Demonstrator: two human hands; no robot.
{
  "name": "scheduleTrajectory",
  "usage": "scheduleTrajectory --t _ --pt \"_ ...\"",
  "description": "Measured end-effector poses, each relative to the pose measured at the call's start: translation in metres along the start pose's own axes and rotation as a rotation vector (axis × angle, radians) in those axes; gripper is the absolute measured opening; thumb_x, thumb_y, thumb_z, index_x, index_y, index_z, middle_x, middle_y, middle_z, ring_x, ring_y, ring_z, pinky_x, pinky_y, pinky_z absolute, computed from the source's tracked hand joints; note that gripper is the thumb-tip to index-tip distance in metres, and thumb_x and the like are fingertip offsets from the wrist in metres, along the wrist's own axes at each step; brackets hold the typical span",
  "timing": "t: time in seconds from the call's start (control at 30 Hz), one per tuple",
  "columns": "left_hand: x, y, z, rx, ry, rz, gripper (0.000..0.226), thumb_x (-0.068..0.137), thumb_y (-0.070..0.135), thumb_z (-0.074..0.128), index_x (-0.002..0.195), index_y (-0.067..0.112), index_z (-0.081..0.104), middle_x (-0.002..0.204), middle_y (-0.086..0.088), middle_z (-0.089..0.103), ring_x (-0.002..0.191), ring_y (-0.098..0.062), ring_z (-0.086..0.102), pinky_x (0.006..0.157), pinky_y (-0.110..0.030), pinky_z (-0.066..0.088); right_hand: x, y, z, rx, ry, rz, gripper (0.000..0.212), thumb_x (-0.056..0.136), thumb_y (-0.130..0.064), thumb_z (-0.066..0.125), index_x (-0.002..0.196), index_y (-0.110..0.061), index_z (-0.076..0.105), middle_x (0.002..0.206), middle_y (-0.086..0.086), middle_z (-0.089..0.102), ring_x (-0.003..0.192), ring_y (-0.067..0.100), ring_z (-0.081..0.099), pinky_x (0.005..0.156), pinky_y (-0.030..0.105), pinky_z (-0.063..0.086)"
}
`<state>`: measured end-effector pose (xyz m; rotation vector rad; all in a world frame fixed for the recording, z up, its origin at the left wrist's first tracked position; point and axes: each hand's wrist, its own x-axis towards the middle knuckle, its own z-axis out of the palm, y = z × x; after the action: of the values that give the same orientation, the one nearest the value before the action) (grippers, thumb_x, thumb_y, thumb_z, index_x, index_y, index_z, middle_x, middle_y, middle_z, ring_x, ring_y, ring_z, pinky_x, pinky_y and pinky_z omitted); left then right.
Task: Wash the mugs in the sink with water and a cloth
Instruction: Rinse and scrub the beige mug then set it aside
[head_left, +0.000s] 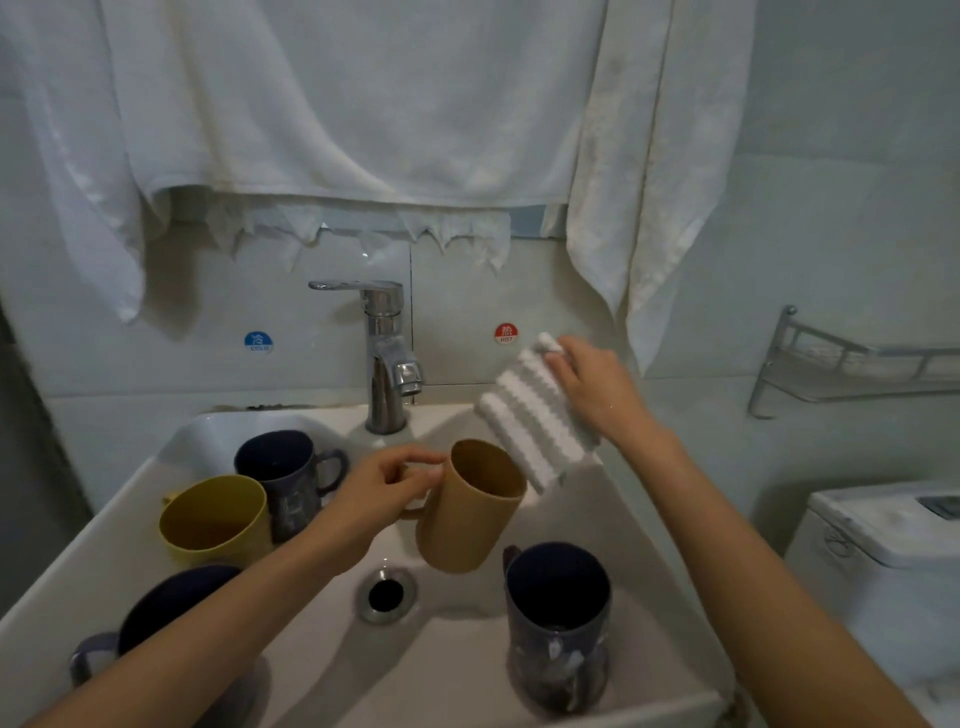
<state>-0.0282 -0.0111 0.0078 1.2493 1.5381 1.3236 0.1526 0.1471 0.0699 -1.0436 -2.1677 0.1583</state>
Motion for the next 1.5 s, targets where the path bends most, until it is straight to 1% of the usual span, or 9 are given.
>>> scheduleTrajectory --t 0.3,0.4,0.5,0.7,1.1,1.23,1.33,1.4,1.5 --pt "-0.007 -0.013 0.001 -0.055 0.154 -0.147 0.014 0.091 0.015 0.055 0.081 0.008 0.061 0.086 -0.009 0.058 0.089 -0.024 0.056 0.093 -0.046 0.047 -0.033 0.105 0.032 -0.047 -0.347 0.638 0.044 0.098 -0.029 0.042 0.128 0.003 0.046 0.131 0.024 0.050 0.118 0.037 0.050 0.092 0.035 0.040" --pt "-0.007 -0.014 0.004 -0.135 0.172 -0.165 0.015 0.092 0.015 0.055 0.084 0.005 0.062 0.084 -0.008 0.057 0.085 -0.021 0.054 0.092 -0.045 0.048 -0.038 0.099 0.034 0.040 -0.246 0.612 0.046 0.096 -0.027 0.048 0.136 -0.006 0.040 0.135 0.019 0.048 0.122 0.033 0.047 0.096 0.034 0.037" --pt "-0.007 -0.014 0.005 -0.224 0.203 -0.187 0.016 0.093 0.014 0.053 0.090 0.001 0.062 0.082 -0.009 0.055 0.081 -0.019 0.052 0.083 -0.040 0.051 -0.039 0.083 0.035 0.113 -0.239 0.544 0.035 0.098 -0.030 0.043 0.121 -0.007 0.057 0.127 0.014 0.058 0.115 0.029 0.053 0.091 0.032 0.039" --pt "-0.011 -0.009 0.006 -0.281 0.210 -0.191 0.015 0.093 0.014 0.053 0.085 0.004 0.059 0.076 -0.008 0.050 0.077 -0.020 0.051 0.067 -0.031 0.049 -0.048 0.052 0.047 -0.156 -0.090 0.303 0.041 0.088 -0.034 0.057 0.125 -0.016 0.055 0.123 0.009 0.055 0.110 0.027 0.052 0.089 0.035 0.044" --pt "-0.009 -0.013 0.004 -0.365 0.251 -0.218 0.016 0.093 0.017 0.053 0.081 0.008 0.059 0.069 -0.006 0.049 0.075 -0.019 0.053 0.074 -0.036 0.051 -0.038 0.058 0.067 -0.291 -0.324 0.448 0.044 0.100 -0.037 0.026 0.133 -0.008 0.035 0.126 0.018 0.054 0.111 0.035 0.054 0.087 0.040 0.042" --pt "-0.007 -0.016 0.003 -0.377 0.303 -0.226 0.016 0.093 0.019 0.054 0.082 0.009 0.060 0.067 -0.004 0.049 0.073 -0.017 0.053 0.076 -0.037 0.053 -0.039 0.050 0.066 -0.471 -0.280 0.380 0.055 0.097 -0.047 0.032 0.140 -0.014 0.032 0.141 0.011 0.043 0.129 0.031 0.040 0.107 0.053 0.025" --pt "-0.005 -0.017 -0.002 -0.383 0.355 -0.228 0.015 0.093 0.020 0.054 0.084 0.010 0.060 0.075 -0.004 0.054 0.080 -0.016 0.056 0.078 -0.037 0.054 -0.044 0.017 0.060 -0.099 -0.097 0.114 0.045 0.097 -0.043 0.039 0.135 -0.019 0.046 0.135 0.000 0.051 0.123 0.018 0.047 0.105 0.036 0.036" --pt "-0.005 -0.017 -0.003 -0.354 0.379 -0.211 0.014 0.093 0.020 0.054 0.084 0.011 0.060 0.086 -0.006 0.060 0.089 -0.017 0.058 0.078 -0.036 0.055 -0.052 -0.016 0.053 0.348 -0.299 0.070 0.043 0.093 -0.047 0.039 0.132 -0.029 0.046 0.128 -0.016 0.048 0.115 0.002 0.046 0.088 0.007 0.040" --pt "-0.010 -0.010 -0.001 -0.254 0.390 -0.169 0.014 0.092 0.019 0.054 0.083 0.010 0.058 0.091 -0.005 0.063 0.089 -0.014 0.062 0.068 -0.024 0.054 -0.063 -0.042 0.049 0.620 -0.526 0.103 0.054 0.080 -0.049 0.054 0.129 -0.045 0.031 0.130 -0.023 0.037 0.117 -0.005 0.038 0.087 0.007 0.039"
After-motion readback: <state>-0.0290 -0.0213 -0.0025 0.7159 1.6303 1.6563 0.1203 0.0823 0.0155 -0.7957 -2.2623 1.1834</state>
